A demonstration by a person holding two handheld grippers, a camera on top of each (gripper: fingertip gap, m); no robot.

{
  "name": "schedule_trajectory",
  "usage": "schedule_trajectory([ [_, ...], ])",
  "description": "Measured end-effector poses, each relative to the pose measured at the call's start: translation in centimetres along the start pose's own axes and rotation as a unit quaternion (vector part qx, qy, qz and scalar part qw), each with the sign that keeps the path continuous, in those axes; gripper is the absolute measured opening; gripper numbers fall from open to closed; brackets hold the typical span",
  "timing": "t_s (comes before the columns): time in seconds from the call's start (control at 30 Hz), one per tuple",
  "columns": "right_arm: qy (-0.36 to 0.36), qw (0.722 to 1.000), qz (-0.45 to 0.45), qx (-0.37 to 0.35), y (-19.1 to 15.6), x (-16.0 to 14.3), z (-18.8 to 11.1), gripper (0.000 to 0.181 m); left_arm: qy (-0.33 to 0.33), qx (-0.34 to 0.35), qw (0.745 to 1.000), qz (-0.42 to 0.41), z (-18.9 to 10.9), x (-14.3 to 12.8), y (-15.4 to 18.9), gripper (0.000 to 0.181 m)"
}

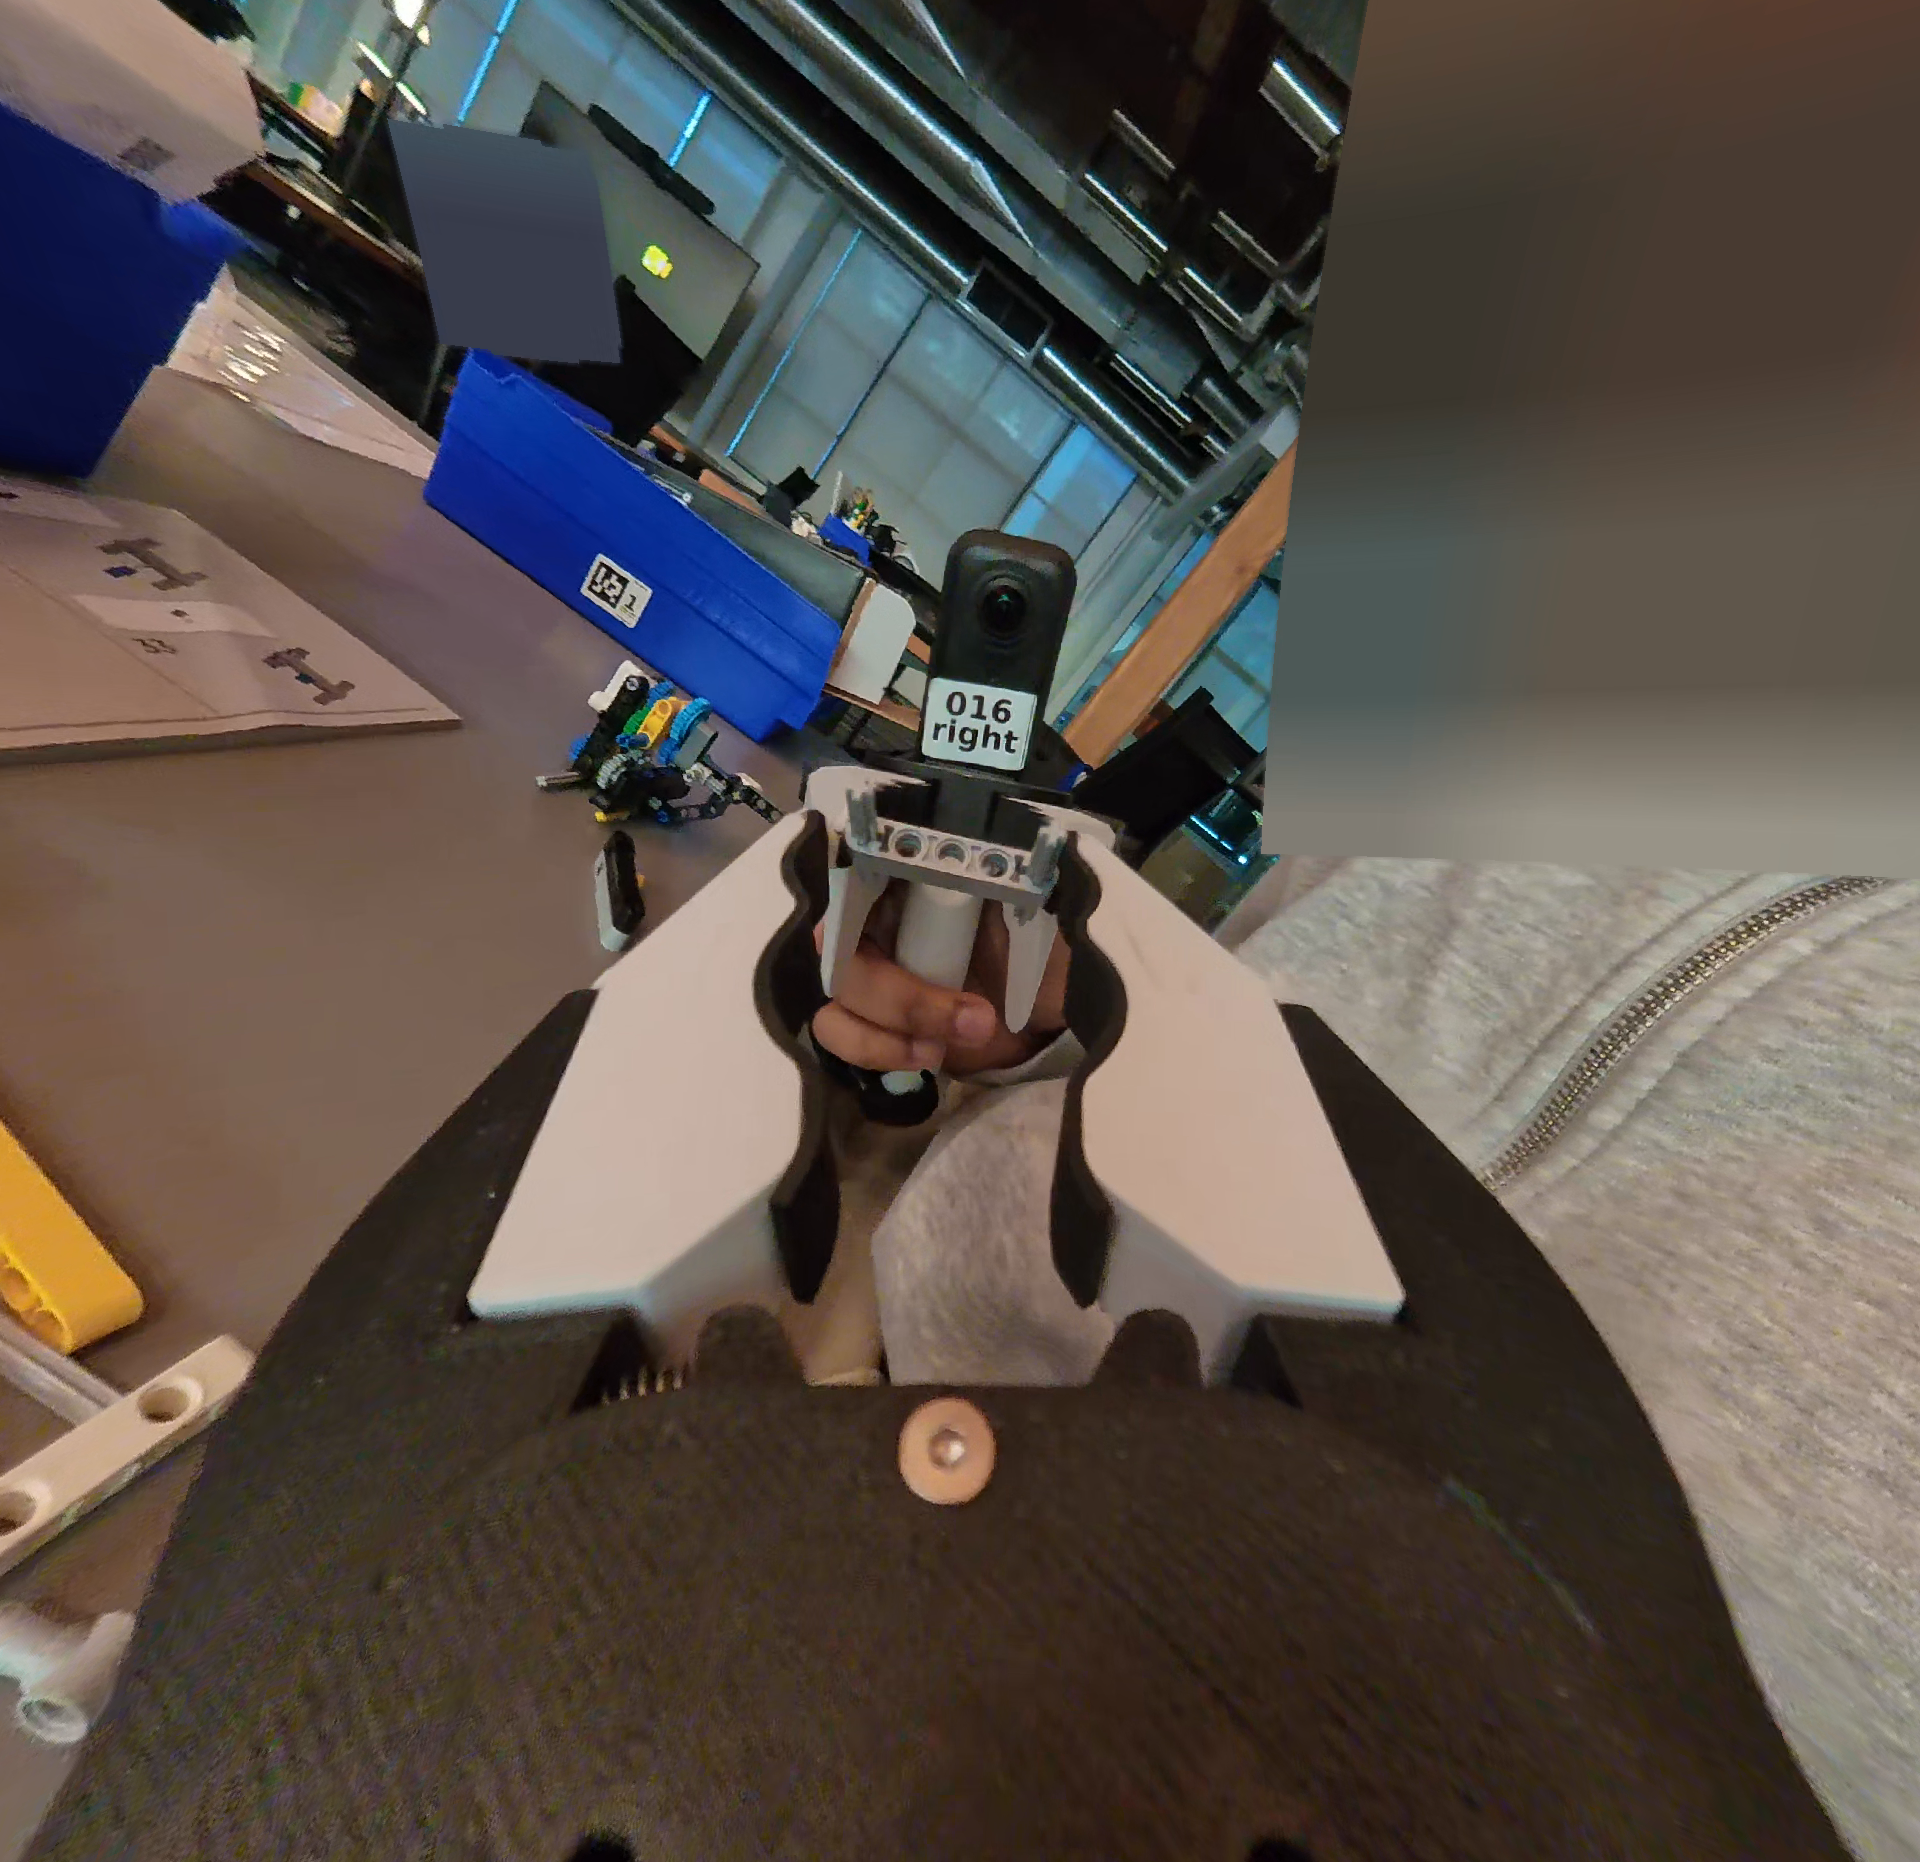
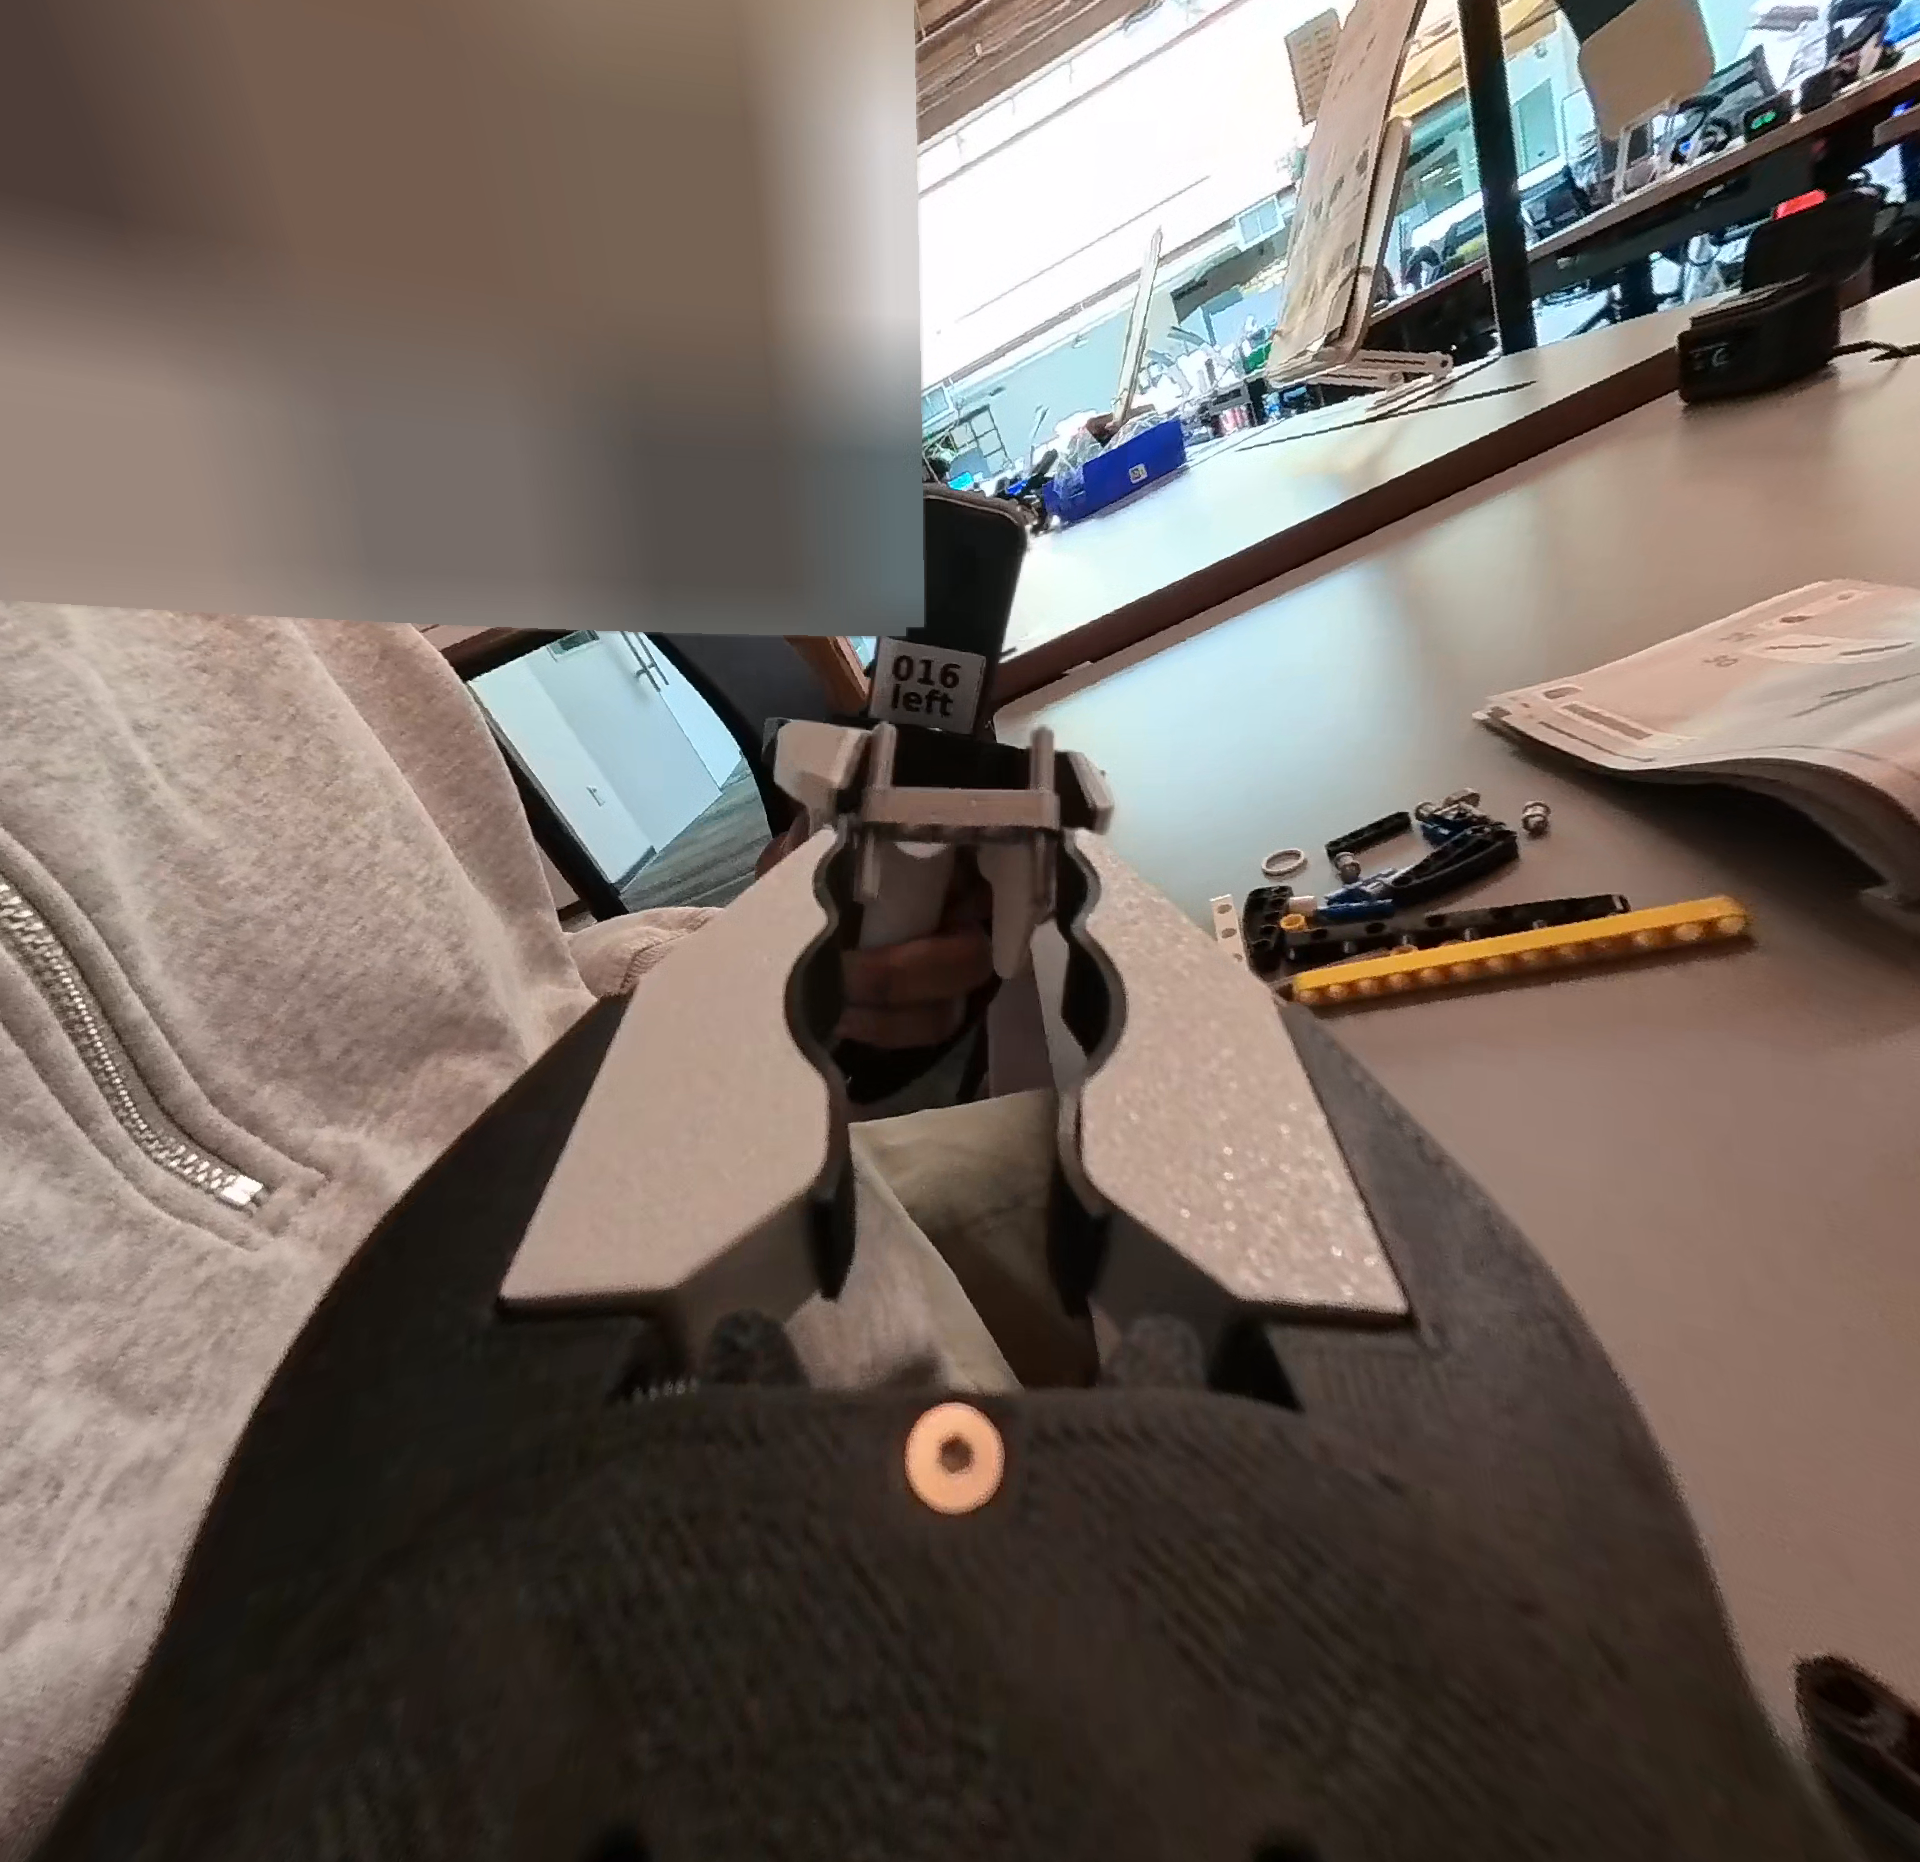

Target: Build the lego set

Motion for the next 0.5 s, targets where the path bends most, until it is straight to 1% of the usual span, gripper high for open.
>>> schedule_trajectory([
  [0.07,-0.004,1.000,0.003,-0.005,0.2,-0.2,-0.1,0.037,0.009,0.003,1.000,-0.006,-0.2,0.3,-0.2,0.037],
  [0.17,-0.009,1.000,0.008,-0.007,0.4,-0.4,-0.1,0.035,0.010,0.004,1.000,-0.014,-0.4,0.4,-0.5,0.037],
  [0.23,-0.027,1.000,0.003,-0.012,0.5,-0.7,-0.2,0.037,0.005,0.013,1.000,-0.003,-0.3,0.3,-0.6,0.036],
  [0.3,-0.044,0.999,0.002,-0.027,0.9,-0.8,-0.7,0.045,-0.003,0.039,0.999,0.017,-0.4,0.1,-1.0,0.037],
  [0.4,-0.022,0.999,-0.007,-0.043,1.3,0.2,-1.9,0.051,-0.029,0.098,0.993,0.067,-0.5,-0.3,-2.0,0.037],
  [0.5,-0.011,0.999,-0.021,-0.036,1.0,0.8,-2.2,0.056,-0.070,0.130,0.981,0.123,-0.3,-1.1,-2.3,0.037],
])
Point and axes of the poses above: each gripper's, where its closed fingertips meet, z out along the fingers, x out of its top, y = z × x across the jaws, the point moved 4 cm from there along -z, back along the fingers, and after that the axes turned 13 degrees about x, right-handed, at the moved point
